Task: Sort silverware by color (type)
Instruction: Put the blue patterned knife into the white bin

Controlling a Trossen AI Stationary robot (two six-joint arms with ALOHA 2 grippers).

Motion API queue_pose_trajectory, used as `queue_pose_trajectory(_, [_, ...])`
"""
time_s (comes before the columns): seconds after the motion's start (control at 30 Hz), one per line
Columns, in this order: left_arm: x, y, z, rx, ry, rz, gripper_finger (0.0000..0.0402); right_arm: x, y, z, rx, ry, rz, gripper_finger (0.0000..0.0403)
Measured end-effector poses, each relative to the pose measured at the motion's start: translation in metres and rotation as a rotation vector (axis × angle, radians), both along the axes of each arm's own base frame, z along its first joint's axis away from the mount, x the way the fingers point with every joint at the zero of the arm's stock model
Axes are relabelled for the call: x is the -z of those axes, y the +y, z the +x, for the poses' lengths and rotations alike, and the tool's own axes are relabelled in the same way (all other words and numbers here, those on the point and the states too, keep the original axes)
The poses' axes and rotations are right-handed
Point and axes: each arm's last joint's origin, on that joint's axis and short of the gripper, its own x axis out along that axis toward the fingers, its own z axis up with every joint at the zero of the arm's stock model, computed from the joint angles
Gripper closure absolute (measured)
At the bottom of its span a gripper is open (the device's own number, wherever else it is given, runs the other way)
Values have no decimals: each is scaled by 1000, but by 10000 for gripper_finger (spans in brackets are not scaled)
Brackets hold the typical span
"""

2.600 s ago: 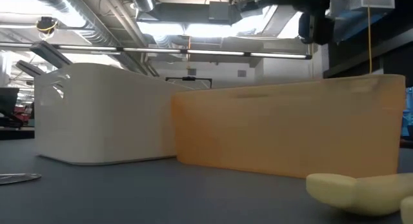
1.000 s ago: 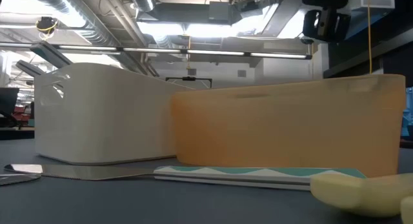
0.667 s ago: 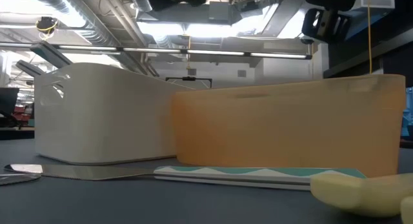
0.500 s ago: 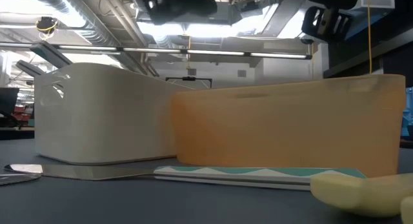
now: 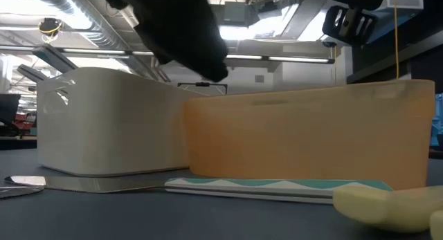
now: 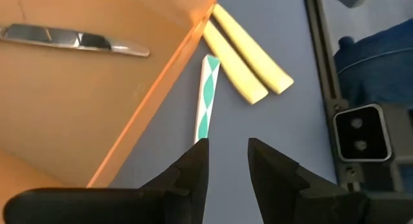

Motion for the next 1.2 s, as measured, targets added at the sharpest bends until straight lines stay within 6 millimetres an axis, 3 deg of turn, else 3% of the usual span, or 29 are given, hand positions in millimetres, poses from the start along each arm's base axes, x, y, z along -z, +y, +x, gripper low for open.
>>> queue_pose_trajectory(0.4, [23,-8,9,59,-3,-3,300,0,-1,0,7,-10,-25,292])
queue_pose_trajectory(0.93, [34,1,-1,25,124,120,300,2,-1,-1,8,11,-36,292])
queue_pose_trajectory(1.2, [30,1,1,20,99,107,300,3,-2,-1,22,12,-44,292])
